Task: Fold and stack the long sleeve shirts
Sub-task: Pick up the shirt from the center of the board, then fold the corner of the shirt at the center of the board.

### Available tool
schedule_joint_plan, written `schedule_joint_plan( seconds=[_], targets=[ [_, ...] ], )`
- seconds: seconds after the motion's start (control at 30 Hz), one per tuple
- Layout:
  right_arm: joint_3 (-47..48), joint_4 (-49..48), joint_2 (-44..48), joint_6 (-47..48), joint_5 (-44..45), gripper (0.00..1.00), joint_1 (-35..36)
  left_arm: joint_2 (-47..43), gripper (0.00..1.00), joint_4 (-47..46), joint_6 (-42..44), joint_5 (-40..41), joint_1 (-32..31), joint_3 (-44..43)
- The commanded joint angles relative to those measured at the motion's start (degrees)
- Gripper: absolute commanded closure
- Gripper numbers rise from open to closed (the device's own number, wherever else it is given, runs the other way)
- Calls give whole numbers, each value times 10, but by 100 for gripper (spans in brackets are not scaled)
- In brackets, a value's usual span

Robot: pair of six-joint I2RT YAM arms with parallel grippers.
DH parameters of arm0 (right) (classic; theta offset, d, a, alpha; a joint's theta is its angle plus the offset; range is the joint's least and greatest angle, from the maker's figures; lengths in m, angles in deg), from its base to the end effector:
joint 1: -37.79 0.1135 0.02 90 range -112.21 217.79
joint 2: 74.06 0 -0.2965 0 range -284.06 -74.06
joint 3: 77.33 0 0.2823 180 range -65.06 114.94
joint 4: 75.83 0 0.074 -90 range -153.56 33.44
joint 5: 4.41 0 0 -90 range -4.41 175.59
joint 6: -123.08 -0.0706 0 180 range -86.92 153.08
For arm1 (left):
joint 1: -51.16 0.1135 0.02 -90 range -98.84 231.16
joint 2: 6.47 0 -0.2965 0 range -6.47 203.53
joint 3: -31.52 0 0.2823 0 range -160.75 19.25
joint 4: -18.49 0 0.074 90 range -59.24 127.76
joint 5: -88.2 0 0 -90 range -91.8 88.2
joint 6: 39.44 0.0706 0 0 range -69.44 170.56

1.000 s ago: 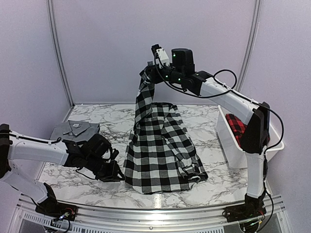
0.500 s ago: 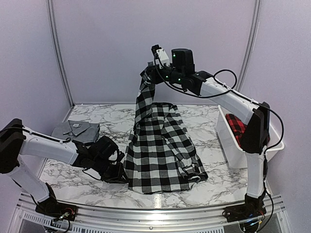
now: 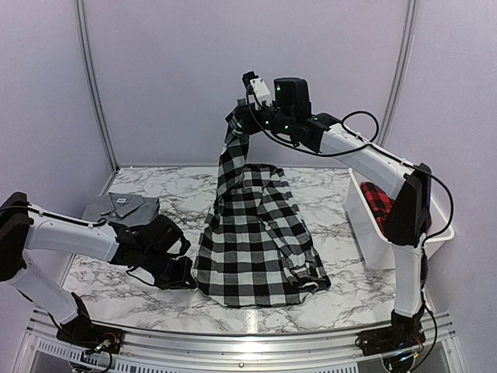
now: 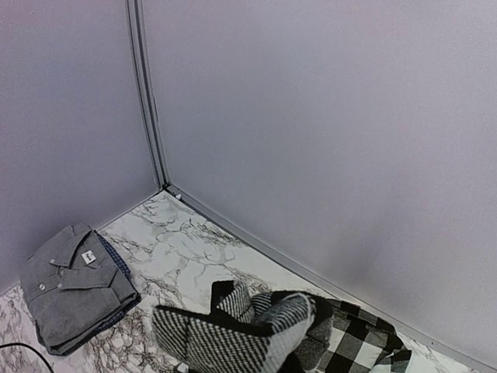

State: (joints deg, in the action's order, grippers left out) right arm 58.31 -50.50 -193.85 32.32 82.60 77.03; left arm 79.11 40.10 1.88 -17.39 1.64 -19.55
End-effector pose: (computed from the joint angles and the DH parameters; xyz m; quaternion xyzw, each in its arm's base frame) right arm 0.4480 0.3706 0.4241 -0.2673 0.7147 0.2397 0.6003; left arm 0.1861 -0.2473 0.1313 0.0465 0.9475 -0.3031 0.0909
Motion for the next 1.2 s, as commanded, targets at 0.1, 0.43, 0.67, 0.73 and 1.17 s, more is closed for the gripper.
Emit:
schedule_joint_plan(
  seconds=[0.1,0.43,0.67,0.73,1.17],
  targets=[
    [38,-11,-7,7,19,100,-18,-51,100,105,54,22,55,9],
    [35,-38,-21,-12,-29,100,-65,-71,100,146,119,-33,57,-49],
    [42,-42,-18,6,-52,100,-89,18,100,157,166,-86,-27,-180],
    [40,-37,-16,7,-60,100,-97,56,100,159,174,-94,-40,-217],
    [-4,-22,14,43,-95,100,-125,243,100,165,190,-147,-77,-375]
  ],
)
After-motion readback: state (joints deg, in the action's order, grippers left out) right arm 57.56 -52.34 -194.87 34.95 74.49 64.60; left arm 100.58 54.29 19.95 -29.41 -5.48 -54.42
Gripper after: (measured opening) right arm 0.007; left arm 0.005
